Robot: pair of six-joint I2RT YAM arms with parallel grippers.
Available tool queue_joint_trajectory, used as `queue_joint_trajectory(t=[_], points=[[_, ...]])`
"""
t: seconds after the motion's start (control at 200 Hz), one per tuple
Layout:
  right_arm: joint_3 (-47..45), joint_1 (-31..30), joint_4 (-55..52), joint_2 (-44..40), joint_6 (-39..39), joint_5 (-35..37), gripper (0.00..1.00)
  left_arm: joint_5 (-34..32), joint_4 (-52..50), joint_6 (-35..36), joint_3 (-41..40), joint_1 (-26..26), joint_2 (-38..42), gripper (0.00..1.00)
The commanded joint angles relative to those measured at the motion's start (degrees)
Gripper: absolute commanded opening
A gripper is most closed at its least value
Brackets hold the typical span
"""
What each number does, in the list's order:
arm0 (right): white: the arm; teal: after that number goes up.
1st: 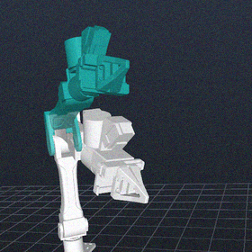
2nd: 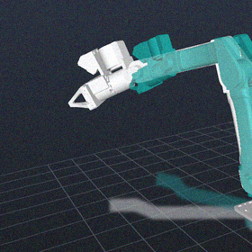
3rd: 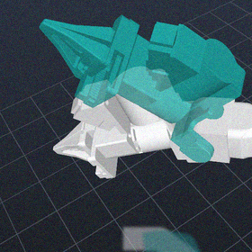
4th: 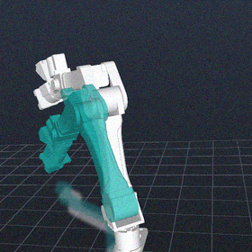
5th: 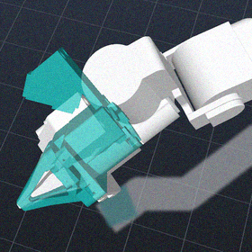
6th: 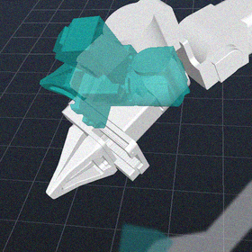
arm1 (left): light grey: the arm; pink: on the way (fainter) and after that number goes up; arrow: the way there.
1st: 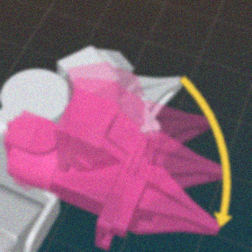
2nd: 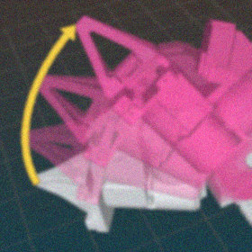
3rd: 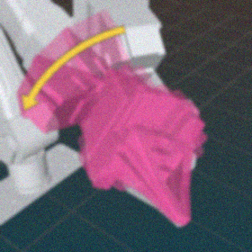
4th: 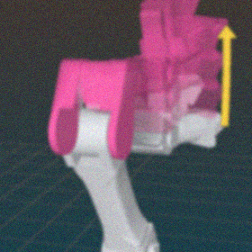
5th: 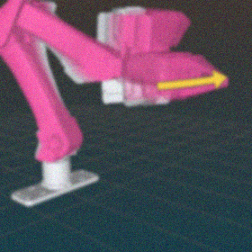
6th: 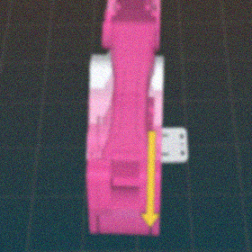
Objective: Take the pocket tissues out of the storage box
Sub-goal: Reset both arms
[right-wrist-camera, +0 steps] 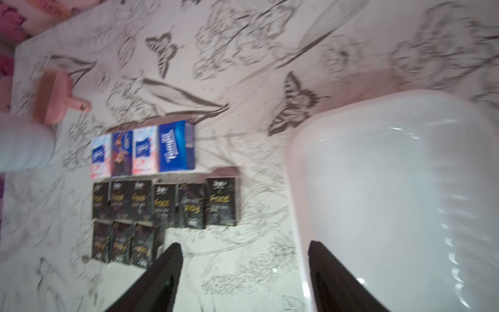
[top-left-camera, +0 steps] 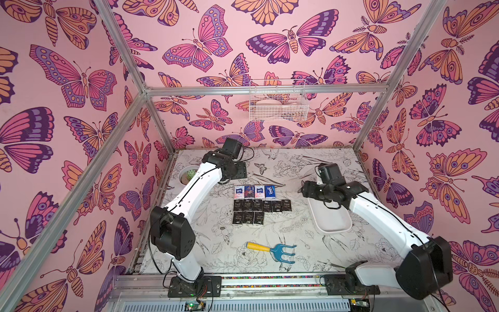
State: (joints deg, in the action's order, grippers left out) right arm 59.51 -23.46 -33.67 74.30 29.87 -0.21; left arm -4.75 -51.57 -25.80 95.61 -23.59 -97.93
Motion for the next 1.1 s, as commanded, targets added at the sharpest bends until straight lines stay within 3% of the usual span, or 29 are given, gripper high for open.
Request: queue_joint_trajectory(t=[0.0,0.085,0.16,0.305,0.406,0.591,0.831,0.896,1.097], points=[[-3.6,3.1,-5.0,-2.0,-1.2,4.7,0.71,-0.8,-1.6,0.3,-0.4,-0.3,1.5,0.74],[-5.5,5.7,-5.1,-2.0,-1.3,6.7,0.61,-0.7,-1.6,0.2,-0.1,-0.6,1.1,0.74],[-7.7,6.9,-2.2,-2.0,-2.5,8.4,0.59,-0.9,-1.5,0.3,0.2,-1.1,0.8,0.74],[-13.5,7.0,9.5,-3.0,-4.8,8.5,0.71,-2.0,-1.4,1.0,-0.1,-1.2,0.2,0.74],[-17.1,7.0,17.3,-4.0,-6.9,12.1,0.76,-4.0,-1.4,1.0,-0.7,-1.3,0.3,0.75],[-24.0,7.4,30.5,-7.5,-13.7,21.1,0.84,-14.0,-0.7,1.0,-4.0,-0.6,1.4,0.83],[-28.0,9.3,41.6,-7.8,-23.4,28.3,0.87,-18.1,7.1,1.5,-12.9,2.8,4.0,0.95],[-29.1,10.9,44.2,-6.2,-24.9,28.8,0.87,-18.0,9.8,1.5,-15.9,4.2,5.3,1.00],[-35.4,14.1,61.1,-1.9,-26.2,25.7,0.87,-16.2,19.9,3.5,-26.1,9.2,10.5,1.00]])
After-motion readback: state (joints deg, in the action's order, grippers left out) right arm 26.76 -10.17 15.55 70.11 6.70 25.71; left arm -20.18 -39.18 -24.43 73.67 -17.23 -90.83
